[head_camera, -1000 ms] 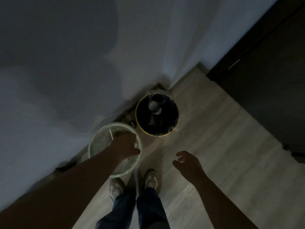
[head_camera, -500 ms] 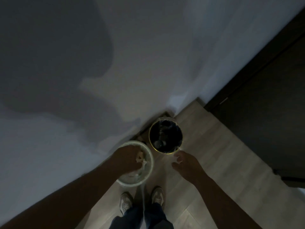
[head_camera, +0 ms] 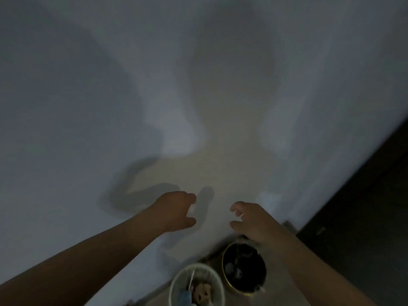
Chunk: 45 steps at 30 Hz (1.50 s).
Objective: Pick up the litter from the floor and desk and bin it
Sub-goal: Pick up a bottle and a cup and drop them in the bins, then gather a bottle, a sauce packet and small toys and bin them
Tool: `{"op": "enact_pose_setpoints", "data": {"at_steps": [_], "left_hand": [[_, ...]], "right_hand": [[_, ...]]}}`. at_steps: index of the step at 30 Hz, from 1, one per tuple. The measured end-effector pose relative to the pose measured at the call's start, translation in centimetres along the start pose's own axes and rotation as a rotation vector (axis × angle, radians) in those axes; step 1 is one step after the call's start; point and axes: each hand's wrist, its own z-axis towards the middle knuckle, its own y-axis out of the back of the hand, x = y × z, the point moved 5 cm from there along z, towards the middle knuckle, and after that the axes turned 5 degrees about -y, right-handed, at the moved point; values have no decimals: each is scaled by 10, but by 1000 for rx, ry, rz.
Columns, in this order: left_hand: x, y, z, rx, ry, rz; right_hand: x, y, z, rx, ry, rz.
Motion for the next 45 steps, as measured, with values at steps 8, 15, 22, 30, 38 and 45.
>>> {"op": "enact_pose_setpoints", "data": {"at_steps": [8, 15, 22, 30, 38, 45], "left_hand": [[-33, 124, -46, -312, 143, 97], [-67, 179, -134, -695, 357, 90], [-78, 162, -271, -781, 703, 154], [-113, 131, -452, -832, 1087, 235], [-205, 71, -665, -884, 1412, 286], [-307, 2, -847, -876, 1701, 325]], "right_hand": [[72, 137, -26, -229, 364, -216], [132, 193, -72, -348, 747, -308], [226, 160, -130, -319, 1078, -327], [333, 77, -258, -180, 1463, -271], [404, -34, -456, -7, 1799, -194], [434, -143, -662, 169, 2015, -146]]}}
